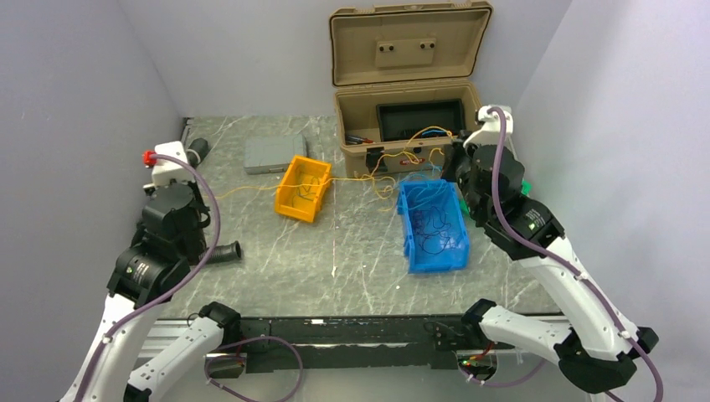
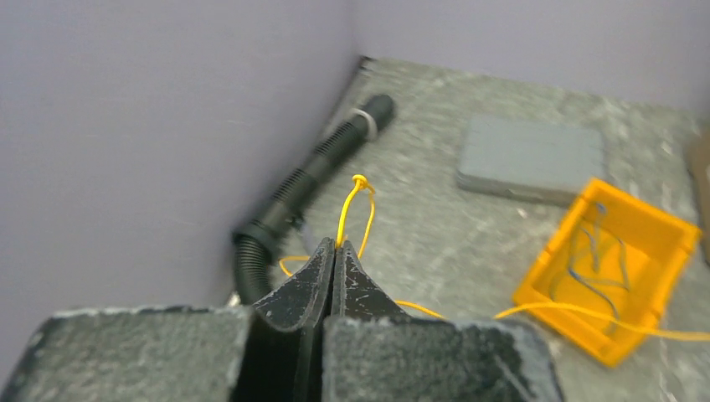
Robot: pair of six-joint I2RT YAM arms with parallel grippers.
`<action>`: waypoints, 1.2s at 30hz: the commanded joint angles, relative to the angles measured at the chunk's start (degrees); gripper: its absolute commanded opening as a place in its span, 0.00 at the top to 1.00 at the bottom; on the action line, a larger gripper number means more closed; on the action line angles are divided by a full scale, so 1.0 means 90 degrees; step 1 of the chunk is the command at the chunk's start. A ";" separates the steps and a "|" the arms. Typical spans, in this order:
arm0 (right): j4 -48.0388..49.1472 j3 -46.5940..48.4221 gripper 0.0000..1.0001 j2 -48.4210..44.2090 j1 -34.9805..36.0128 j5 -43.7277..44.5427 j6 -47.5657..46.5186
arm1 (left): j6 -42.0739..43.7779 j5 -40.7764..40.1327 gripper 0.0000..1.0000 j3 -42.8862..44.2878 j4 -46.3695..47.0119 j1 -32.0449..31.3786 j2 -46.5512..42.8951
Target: Untangle the cables
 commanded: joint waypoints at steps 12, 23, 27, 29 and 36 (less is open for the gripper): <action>-0.0288 0.2926 1.00 0.1954 0.0009 -0.3054 -0.0506 | -0.0633 0.2890 0.84 -0.1020 -0.0265 0.0027 -0.0312; -0.0725 0.4114 1.00 0.3123 0.0017 -0.4013 -0.0768 | 0.0084 0.5312 0.22 -0.1524 0.0432 0.0026 -0.0655; -0.0670 0.4153 1.00 0.3165 0.0014 -0.4187 -0.0819 | 0.0235 0.6684 0.16 -0.1861 0.1454 0.0026 -0.0725; -0.0633 0.4160 1.00 0.3159 0.0017 -0.4220 -0.0848 | 0.0130 0.7206 0.16 -0.1972 0.1890 0.0026 -0.0589; -0.0570 0.4158 1.00 0.3050 0.0020 -0.4373 -0.0880 | -0.0619 0.8067 0.19 -0.2021 0.3104 0.0027 0.0291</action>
